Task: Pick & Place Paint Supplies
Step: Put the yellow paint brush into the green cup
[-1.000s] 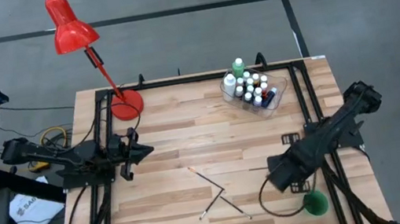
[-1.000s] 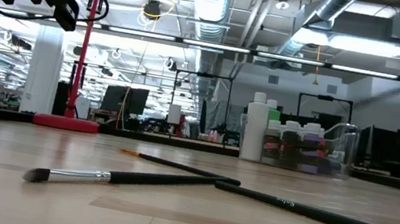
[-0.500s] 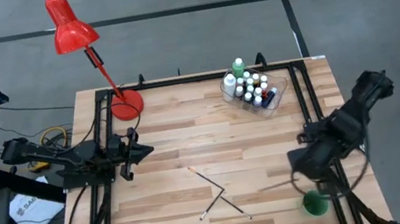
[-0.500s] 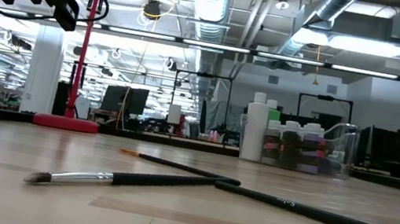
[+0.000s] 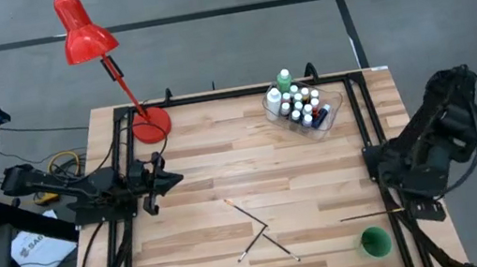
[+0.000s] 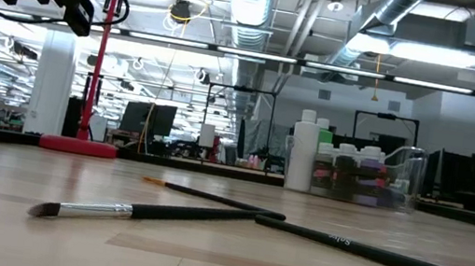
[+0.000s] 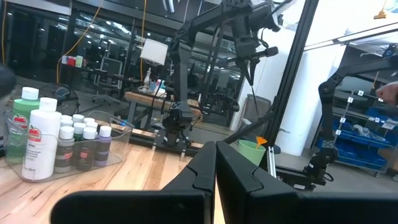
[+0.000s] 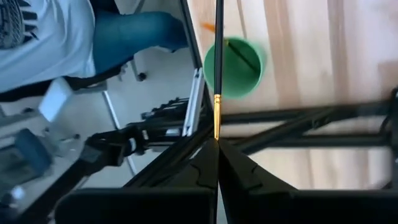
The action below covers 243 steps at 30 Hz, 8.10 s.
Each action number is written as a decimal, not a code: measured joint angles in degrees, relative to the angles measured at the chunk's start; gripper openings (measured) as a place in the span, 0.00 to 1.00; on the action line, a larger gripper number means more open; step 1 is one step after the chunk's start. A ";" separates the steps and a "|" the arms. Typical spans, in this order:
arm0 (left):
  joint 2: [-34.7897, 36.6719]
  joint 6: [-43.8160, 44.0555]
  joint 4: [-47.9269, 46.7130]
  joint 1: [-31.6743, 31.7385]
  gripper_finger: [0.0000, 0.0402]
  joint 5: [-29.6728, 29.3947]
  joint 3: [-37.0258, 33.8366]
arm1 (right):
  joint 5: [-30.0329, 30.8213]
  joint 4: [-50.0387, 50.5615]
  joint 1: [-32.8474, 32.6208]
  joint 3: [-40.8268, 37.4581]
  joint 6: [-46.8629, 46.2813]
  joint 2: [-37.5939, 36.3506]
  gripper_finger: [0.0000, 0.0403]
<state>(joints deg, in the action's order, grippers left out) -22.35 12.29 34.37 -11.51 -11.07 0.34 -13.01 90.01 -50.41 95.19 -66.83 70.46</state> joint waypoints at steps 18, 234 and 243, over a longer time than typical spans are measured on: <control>0.00 0.00 0.27 0.01 0.00 -0.02 0.00 | -5.21 -0.01 -16.50 -0.01 -34.05 0.69 0.00; 0.00 0.00 1.64 0.00 0.00 -0.02 0.00 | 20.47 -33.40 42.99 33.12 47.26 75.99 0.34; 0.00 0.00 1.73 0.02 0.00 -0.02 0.00 | 21.72 -33.60 43.05 33.21 47.80 77.53 0.03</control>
<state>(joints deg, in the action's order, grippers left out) -22.35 12.29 36.10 -11.49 -11.09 0.34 8.71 56.40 -7.35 128.40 -19.03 147.99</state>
